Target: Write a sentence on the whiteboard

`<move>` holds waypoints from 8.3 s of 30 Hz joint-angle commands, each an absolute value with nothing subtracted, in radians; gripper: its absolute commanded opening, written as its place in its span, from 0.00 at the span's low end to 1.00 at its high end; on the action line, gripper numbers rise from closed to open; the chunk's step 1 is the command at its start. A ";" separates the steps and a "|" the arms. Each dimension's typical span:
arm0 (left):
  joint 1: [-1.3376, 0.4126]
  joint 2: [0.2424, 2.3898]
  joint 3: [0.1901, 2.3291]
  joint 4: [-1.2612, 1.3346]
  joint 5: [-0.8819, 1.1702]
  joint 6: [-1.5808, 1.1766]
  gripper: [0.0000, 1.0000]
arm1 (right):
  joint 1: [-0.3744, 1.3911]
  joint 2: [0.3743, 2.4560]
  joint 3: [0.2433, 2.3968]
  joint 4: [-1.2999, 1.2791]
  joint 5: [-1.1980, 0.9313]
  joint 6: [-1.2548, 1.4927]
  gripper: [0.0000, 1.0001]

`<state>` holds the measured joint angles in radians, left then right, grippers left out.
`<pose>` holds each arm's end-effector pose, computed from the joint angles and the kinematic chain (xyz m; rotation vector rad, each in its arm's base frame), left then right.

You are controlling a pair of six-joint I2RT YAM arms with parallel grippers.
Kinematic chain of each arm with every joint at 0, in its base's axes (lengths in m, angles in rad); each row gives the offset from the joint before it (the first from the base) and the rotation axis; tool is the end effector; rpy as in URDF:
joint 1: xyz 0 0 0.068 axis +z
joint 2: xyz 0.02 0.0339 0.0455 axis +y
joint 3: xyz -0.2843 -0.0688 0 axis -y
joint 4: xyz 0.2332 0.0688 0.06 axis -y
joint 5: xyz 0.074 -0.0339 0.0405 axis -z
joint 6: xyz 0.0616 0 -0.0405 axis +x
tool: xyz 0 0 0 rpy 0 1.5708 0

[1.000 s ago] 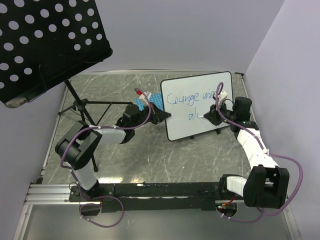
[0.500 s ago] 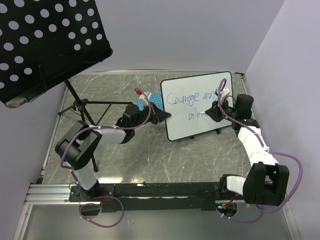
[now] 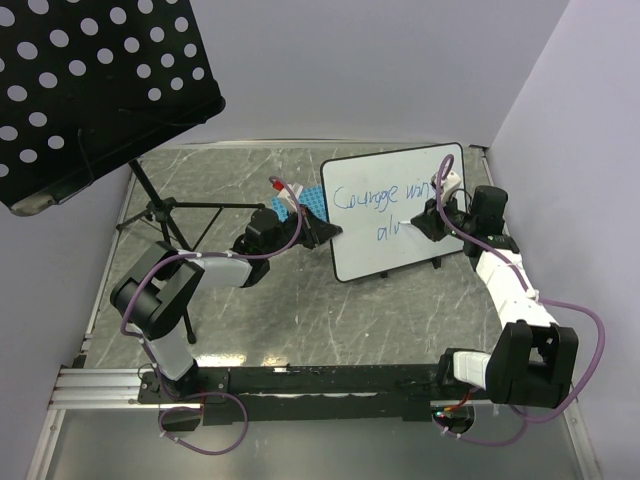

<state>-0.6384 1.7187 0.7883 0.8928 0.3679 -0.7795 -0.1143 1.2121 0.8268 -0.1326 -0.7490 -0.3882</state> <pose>0.2925 -0.2447 0.2386 0.1911 1.7832 -1.3561 0.2654 0.0117 0.2887 -0.6965 1.8418 0.4535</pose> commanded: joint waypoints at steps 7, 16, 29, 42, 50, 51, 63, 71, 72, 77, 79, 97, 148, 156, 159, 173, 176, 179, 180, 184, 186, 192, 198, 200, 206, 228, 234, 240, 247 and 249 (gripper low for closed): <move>-0.652 1.709 0.776 0.934 0.416 -0.701 0.01 | -0.133 1.138 0.773 -0.210 -0.761 -0.476 0.00; -0.652 1.701 0.775 0.923 0.414 -0.698 0.01 | -0.140 1.170 0.772 -0.195 -0.761 -0.465 0.00; -0.652 1.710 0.785 0.925 0.417 -0.699 0.01 | -0.141 1.229 0.859 -0.129 -0.750 -0.408 0.00; -0.653 1.709 0.781 0.925 0.414 -0.695 0.01 | -0.152 1.215 0.919 -0.129 -0.778 -0.370 0.00; -0.652 1.715 0.778 0.933 0.419 -0.699 0.01 | -0.152 1.161 0.841 -0.156 -0.813 -0.391 0.00; -0.650 1.715 0.778 0.934 0.419 -0.701 0.01 | -0.152 1.163 0.838 -0.158 -0.811 -0.396 0.00; -0.650 1.709 0.775 0.930 0.417 -0.698 0.01 | -0.150 1.212 0.833 -0.158 -0.802 -0.400 0.00; -0.650 1.712 0.776 0.933 0.417 -0.701 0.01 | -0.152 1.239 0.830 -0.169 -0.798 -0.414 0.00; -0.652 1.710 0.776 0.933 0.419 -0.701 0.01 | -0.152 1.238 0.830 -0.172 -0.799 -0.414 0.00; -0.650 1.710 0.776 0.933 0.417 -0.699 0.01 | -0.150 1.232 0.822 -0.192 -0.798 -0.433 0.00; -0.652 1.710 0.776 0.933 0.416 -0.699 0.01 | -0.149 1.224 0.819 -0.207 -0.798 -0.442 0.00; -0.650 1.709 0.776 0.928 0.416 -0.695 0.01 | -0.153 1.170 0.825 -0.252 -0.807 -0.448 0.00; -0.652 1.721 0.784 0.933 0.420 -0.700 0.01 | -0.256 1.241 0.778 -0.003 -0.873 -0.365 0.00; -0.652 1.724 0.784 0.933 0.422 -0.699 0.01 | -0.247 1.261 0.779 0.037 -0.859 -0.342 0.00; -0.650 1.727 0.785 0.936 0.420 -0.701 0.01 | -0.244 1.259 0.778 0.048 -0.865 -0.334 0.00; -0.652 1.727 0.787 0.934 0.422 -0.701 0.01 | -0.225 1.259 0.792 -0.061 -0.908 -0.388 0.00; -0.652 1.727 0.788 0.931 0.419 -0.699 0.01 | -0.225 1.255 0.793 -0.084 -0.916 -0.411 0.00; -0.652 1.727 0.790 0.933 0.419 -0.701 0.01 | -0.227 1.252 0.793 -0.118 -0.920 -0.431 0.00; -0.652 1.727 0.788 0.933 0.419 -0.701 0.01 | -0.226 1.250 0.793 -0.130 -0.920 -0.440 0.00; -0.650 1.727 0.788 0.933 0.422 -0.701 0.01 | -0.225 1.246 0.788 -0.147 -0.899 -0.454 0.00; -0.650 1.729 0.790 0.934 0.422 -0.701 0.01 | -0.227 1.243 0.790 -0.150 -0.884 -0.457 0.00; -0.652 1.724 0.790 0.931 0.420 -0.700 0.01 | -0.227 1.239 0.798 -0.124 -0.850 -0.431 0.00; -0.652 1.724 0.788 0.930 0.419 -0.696 0.01 | -0.227 1.239 0.822 -0.094 -0.827 -0.403 0.00; -0.652 1.724 0.788 0.931 0.420 -0.696 0.01 | -0.227 1.239 0.833 -0.087 -0.827 -0.394 0.00; -0.652 1.726 0.787 0.930 0.420 -0.696 0.01 | -0.229 1.244 0.850 -0.057 -0.830 -0.365 0.00; -0.650 1.723 0.782 0.933 0.419 -0.696 0.01 | -0.229 1.232 0.787 -0.169 -0.856 -0.460 0.00; -0.650 1.720 0.782 0.933 0.419 -0.693 0.01 | -0.238 1.218 0.781 -0.205 -0.844 -0.485 0.00; -0.652 1.720 0.779 0.939 0.420 -0.696 0.01 | -0.256 1.204 0.790 -0.196 -0.850 -0.479 0.00; -0.650 1.717 0.778 0.936 0.420 -0.693 0.01 | -0.268 1.195 0.827 -0.123 -0.871 -0.399 0.00; -0.650 1.718 0.781 0.936 0.422 -0.695 0.01 | -0.270 1.209 0.828 -0.086 -0.868 -0.376 0.00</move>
